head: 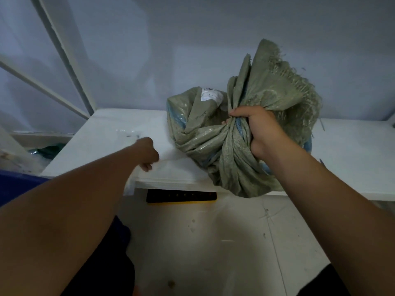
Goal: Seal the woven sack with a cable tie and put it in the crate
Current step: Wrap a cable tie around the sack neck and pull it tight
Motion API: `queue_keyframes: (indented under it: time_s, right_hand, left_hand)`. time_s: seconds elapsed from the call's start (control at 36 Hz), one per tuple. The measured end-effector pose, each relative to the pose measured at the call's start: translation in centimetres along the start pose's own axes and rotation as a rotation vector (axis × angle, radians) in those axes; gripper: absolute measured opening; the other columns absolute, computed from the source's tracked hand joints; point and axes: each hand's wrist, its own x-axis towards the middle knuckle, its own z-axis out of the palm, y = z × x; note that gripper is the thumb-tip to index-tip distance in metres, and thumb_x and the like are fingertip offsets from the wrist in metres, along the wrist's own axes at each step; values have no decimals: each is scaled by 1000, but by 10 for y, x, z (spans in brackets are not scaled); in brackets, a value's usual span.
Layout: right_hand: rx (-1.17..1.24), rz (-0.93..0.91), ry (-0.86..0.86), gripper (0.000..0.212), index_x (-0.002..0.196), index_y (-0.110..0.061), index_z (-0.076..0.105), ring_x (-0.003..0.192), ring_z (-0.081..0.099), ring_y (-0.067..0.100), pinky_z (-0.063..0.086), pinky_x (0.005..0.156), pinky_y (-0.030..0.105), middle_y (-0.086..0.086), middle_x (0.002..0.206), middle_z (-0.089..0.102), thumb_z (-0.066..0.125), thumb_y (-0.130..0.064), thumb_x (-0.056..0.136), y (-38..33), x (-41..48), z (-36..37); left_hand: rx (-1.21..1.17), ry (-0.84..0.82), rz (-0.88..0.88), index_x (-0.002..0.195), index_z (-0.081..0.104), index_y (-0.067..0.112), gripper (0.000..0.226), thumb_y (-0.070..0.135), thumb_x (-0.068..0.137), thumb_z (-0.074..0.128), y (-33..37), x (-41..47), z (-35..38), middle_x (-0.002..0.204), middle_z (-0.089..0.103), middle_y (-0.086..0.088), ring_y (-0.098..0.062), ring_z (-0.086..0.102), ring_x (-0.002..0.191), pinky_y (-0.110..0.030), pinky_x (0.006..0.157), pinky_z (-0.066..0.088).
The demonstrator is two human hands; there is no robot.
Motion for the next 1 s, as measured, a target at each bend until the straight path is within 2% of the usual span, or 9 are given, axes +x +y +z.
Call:
queue_keyframes:
  time_s: [0.06, 0.08, 0.19, 0.31, 0.44, 0.58, 0.72, 0.83, 1.0]
  right_hand:
    - [12, -11, 5, 16, 95, 3, 66, 71, 72, 31, 60, 65, 40, 17, 71, 67, 65, 2, 80, -3, -2, -2]
    - [13, -12, 8, 17, 97, 3, 66, 71, 72, 31, 60, 64, 40, 17, 72, 67, 65, 2, 80, -3, -3, -3]
    - [8, -9, 24, 26, 103, 4, 65, 70, 73, 30, 60, 64, 39, 18, 76, 68, 66, 0, 77, -5, -4, -8]
    - [3, -3, 55, 48, 115, 7, 64, 69, 72, 31, 60, 64, 41, 20, 80, 68, 70, -5, 69, -7, -5, -8]
    - [-3, -12, 78, 66, 124, 7, 61, 72, 73, 31, 59, 65, 42, 19, 86, 68, 73, -7, 60, -9, -9, -6]
    - [-18, -19, 117, 69, 124, 9, 61, 76, 73, 33, 60, 67, 44, 21, 92, 69, 73, -8, 58, -9, -12, -5]
    - [-42, -27, 136, 58, 118, 8, 65, 80, 73, 34, 61, 69, 46, 22, 94, 70, 72, -7, 62, -5, -16, -3]
    - [-23, -66, 164, 54, 112, 9, 66, 89, 73, 41, 61, 75, 55, 26, 99, 71, 72, -6, 61, -5, -20, -1]
    - [35, -124, 196, 43, 102, 5, 69, 92, 73, 42, 58, 80, 62, 29, 105, 71, 72, -5, 61, -10, -21, -3]
  left_hand:
    - [-43, 98, -6, 86, 59, -15, 14, -1, 89, 61, 0, 3, -17, 80, 70, -30, -27, 66, 48, -35, 39, 56]
    - [-51, 133, 0, 90, 62, -13, 13, 0, 90, 60, 0, 2, -23, 83, 71, -26, -26, 67, 54, -32, 42, 56]
    - [-91, 291, 66, 106, 71, 9, 25, 28, 94, 61, 4, 1, -46, 106, 71, -3, -18, 68, 98, -25, 83, 55]
    - [-252, 538, 265, 98, 71, -4, 20, 7, 91, 57, 33, -30, -63, 102, 73, -19, -33, 70, 94, -33, 86, 57]
    - [-384, 717, 529, 101, 76, 5, 25, 7, 92, 53, 72, -72, -74, 106, 74, -9, -21, 67, 99, -15, 80, 40]
    - [-452, 699, 734, 84, 76, 0, 22, 12, 88, 59, 101, -117, -62, 86, 75, -12, -12, 64, 75, -10, 65, 44]
    - [-564, 587, 816, 77, 76, -1, 21, 14, 85, 64, 112, -140, -46, 78, 74, -15, -19, 70, 74, -32, 75, 55]
    - [-622, 540, 800, 79, 81, 11, 10, 9, 82, 71, 114, -147, -39, 72, 73, 9, -1, 68, 67, -14, 67, 54]
    - [-616, 516, 750, 75, 79, 13, 9, 20, 79, 78, 114, -148, -32, 64, 69, 9, -1, 61, 55, -15, 61, 51]
